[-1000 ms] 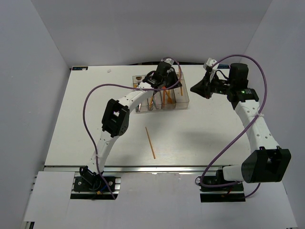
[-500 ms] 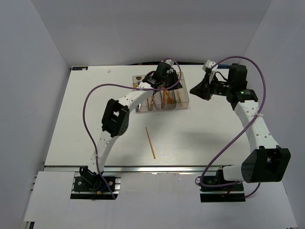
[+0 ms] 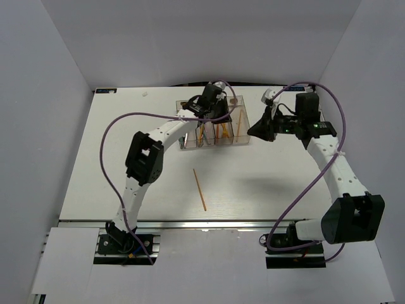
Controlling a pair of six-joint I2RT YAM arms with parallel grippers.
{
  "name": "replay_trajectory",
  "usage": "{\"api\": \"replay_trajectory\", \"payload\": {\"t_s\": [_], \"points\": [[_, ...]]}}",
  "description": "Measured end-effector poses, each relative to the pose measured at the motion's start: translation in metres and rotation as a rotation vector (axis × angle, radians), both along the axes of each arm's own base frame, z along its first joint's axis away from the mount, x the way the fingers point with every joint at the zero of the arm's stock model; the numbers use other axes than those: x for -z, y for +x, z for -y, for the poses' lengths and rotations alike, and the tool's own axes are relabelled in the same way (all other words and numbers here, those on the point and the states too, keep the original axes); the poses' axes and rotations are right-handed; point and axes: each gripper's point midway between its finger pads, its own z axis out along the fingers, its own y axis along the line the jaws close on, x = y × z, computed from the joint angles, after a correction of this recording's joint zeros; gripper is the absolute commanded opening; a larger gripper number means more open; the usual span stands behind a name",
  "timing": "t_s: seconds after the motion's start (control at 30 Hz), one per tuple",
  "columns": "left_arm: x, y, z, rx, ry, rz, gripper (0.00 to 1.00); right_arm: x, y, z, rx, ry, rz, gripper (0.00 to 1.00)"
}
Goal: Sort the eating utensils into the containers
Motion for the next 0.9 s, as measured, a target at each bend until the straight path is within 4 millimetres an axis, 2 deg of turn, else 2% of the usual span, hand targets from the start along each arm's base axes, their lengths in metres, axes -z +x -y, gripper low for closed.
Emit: {"api": "replay_trajectory", "payload": {"t_s": [0.07,0.1,0.13,0.2,0.23,0.3,0.37,0.43,0.53,0.57,0.67,0.77,0.9], "points": [[-0.008,-0.017,-0.024,-0.015,0.04,-0.007,0.0,0.014,-0.012,-0.01,-0.037,-0.012,-0.041,0.19],[-0.015,-0.028,-0.038,-0.027,0.057,-0.005,0.0,0.024,-0.022,-0.017,-0.061,-0.023,-0.072,0.32],[-0.025,-0.045,-0.061,-0.043,0.083,-0.006,0.0,0.036,-0.032,-0.026,-0.087,-0.045,-0.108,0.41],[-0.05,-0.068,-0.098,-0.084,0.102,0.035,0.0,0.059,-0.054,-0.043,-0.14,-0.093,-0.162,0.49],[-0.06,-0.084,-0.117,-0.107,0.112,0.048,0.0,0.071,-0.067,-0.053,-0.176,-0.124,-0.193,0.49],[-0.084,-0.117,-0.163,-0.171,0.111,0.101,0.2,0.096,-0.092,-0.073,-0.252,-0.201,-0.247,0.42],[-0.101,-0.148,-0.198,-0.243,0.091,0.139,0.4,0.121,-0.113,-0.092,-0.315,-0.287,-0.3,0.38],[-0.109,-0.179,-0.226,-0.307,0.05,0.167,0.44,0.149,-0.128,-0.105,-0.319,-0.385,-0.363,0.38],[-0.096,-0.225,-0.259,-0.391,-0.003,0.147,0.46,0.187,-0.137,-0.114,-0.25,-0.538,-0.427,0.51],[-0.087,-0.236,-0.267,-0.412,-0.014,0.132,0.46,0.196,-0.137,-0.117,-0.215,-0.578,-0.44,0.58],[-0.052,-0.268,-0.286,-0.481,-0.042,0.046,0.46,0.212,-0.133,-0.129,-0.104,-0.648,-0.444,0.65],[-0.03,-0.287,-0.296,-0.53,-0.068,-0.018,0.47,0.219,-0.135,-0.141,-0.031,-0.669,-0.447,0.68],[-0.023,-0.3,-0.302,-0.569,-0.103,-0.059,0.47,0.231,-0.152,-0.156,0.005,-0.704,-0.457,0.68]]}}
